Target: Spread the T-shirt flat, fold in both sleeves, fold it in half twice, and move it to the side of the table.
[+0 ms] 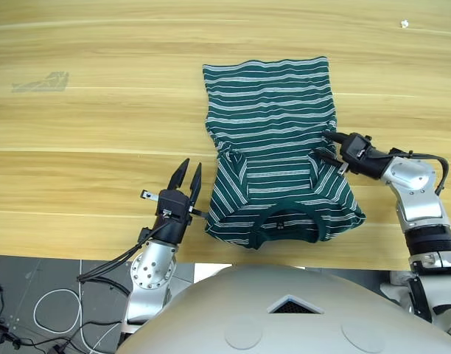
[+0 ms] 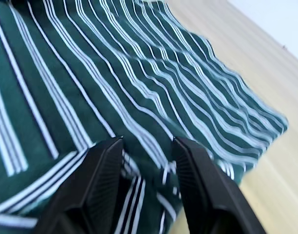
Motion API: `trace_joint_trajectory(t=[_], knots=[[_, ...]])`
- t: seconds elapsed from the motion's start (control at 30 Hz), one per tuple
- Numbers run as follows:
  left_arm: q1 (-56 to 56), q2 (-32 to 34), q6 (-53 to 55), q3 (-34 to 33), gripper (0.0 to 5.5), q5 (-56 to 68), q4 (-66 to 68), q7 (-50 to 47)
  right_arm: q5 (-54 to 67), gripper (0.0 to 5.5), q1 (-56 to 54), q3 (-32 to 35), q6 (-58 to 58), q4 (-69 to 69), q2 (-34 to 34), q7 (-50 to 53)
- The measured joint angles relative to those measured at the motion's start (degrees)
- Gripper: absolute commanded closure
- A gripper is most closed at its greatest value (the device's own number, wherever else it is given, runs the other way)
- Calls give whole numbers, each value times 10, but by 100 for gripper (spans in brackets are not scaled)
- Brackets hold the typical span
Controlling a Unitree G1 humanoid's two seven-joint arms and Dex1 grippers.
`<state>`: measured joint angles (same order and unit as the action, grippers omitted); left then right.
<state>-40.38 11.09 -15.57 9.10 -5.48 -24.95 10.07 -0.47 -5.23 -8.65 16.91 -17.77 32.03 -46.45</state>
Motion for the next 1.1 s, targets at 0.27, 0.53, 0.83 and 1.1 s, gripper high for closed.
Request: trace_joint_trajectory(t=[0.27,0.53,0.83,1.1], knots=[[42,35,-9,37,439,-150,56,-16,-6,359,-15,-17,10,-17,-23,6],[213,126,-66,145,439,-306,163,48,198,359,-55,102,-38,103,-98,58],[252,243,-83,97,439,-326,192,20,208,359,-102,198,-4,143,-120,171],[149,308,-59,41,439,-326,129,16,199,359,-72,199,-3,162,-122,179]])
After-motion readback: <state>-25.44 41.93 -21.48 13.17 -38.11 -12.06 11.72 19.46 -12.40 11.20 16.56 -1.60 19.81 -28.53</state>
